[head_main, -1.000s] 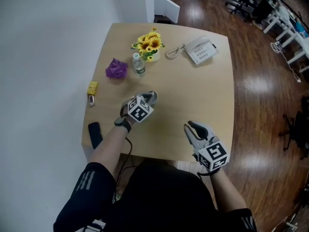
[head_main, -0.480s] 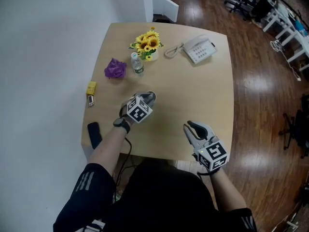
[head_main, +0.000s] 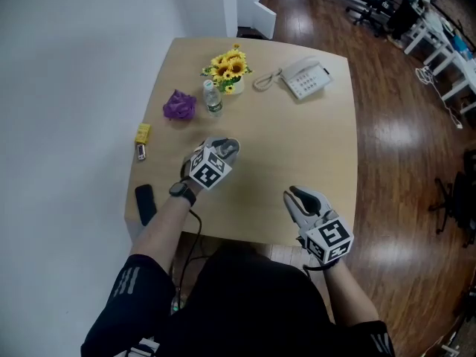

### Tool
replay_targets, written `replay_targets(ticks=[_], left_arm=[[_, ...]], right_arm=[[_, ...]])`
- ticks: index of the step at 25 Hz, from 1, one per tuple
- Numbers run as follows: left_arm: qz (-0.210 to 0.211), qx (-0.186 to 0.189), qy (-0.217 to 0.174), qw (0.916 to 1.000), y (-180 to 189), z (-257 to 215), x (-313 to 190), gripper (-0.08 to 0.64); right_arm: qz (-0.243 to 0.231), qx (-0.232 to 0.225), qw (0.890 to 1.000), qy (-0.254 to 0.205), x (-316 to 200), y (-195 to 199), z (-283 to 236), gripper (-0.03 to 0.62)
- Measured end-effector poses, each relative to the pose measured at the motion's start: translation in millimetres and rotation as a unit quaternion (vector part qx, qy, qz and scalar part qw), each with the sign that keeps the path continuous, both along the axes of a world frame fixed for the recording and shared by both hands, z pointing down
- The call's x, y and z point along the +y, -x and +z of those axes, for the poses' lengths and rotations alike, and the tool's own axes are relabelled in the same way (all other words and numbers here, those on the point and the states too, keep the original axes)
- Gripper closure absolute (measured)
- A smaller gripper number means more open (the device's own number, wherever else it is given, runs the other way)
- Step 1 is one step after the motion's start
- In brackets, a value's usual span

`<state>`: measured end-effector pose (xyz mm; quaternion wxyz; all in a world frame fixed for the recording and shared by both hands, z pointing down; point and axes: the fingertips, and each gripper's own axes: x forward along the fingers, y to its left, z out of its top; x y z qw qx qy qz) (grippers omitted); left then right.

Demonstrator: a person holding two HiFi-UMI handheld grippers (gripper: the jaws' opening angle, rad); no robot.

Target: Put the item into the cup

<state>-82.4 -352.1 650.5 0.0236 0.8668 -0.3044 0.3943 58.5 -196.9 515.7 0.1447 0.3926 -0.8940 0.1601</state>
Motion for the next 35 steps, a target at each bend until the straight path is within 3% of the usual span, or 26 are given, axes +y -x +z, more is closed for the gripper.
replay_targets(ticks=[7,13,17,25,35], left_arm=[[0.001,0.044,-0.082,0.9956,0.8,-94.1,25.2,0.397],[-0.002,0.103,-0.122,0.9872,-5.6,-162.4,98.2,0.357],[-0.015,0.150,-0.120,0.9812,-13.2,-185.6,163.2,0.356],[-0.033,0.197,-0.092,0.9756,-33.5,-178.7,290.3,0.351],[-0.032,0.232,-0.055,0.9706,-42.7,-164.7,385.7,0.351]], right_arm=[[0.009,-0.008,0.999,-0.032,20.5,-16.2,-27.0,0.514],[0.010,-0.020,0.997,-0.073,59.6,-37.2,-60.0,0.514],[0.010,-0.025,0.995,-0.092,94.7,-55.5,-74.8,0.514],[0.007,-0.033,0.994,-0.101,169.8,-84.1,-85.1,0.514],[0.018,-0.040,0.996,-0.076,236.8,-88.5,-72.6,0.520]])
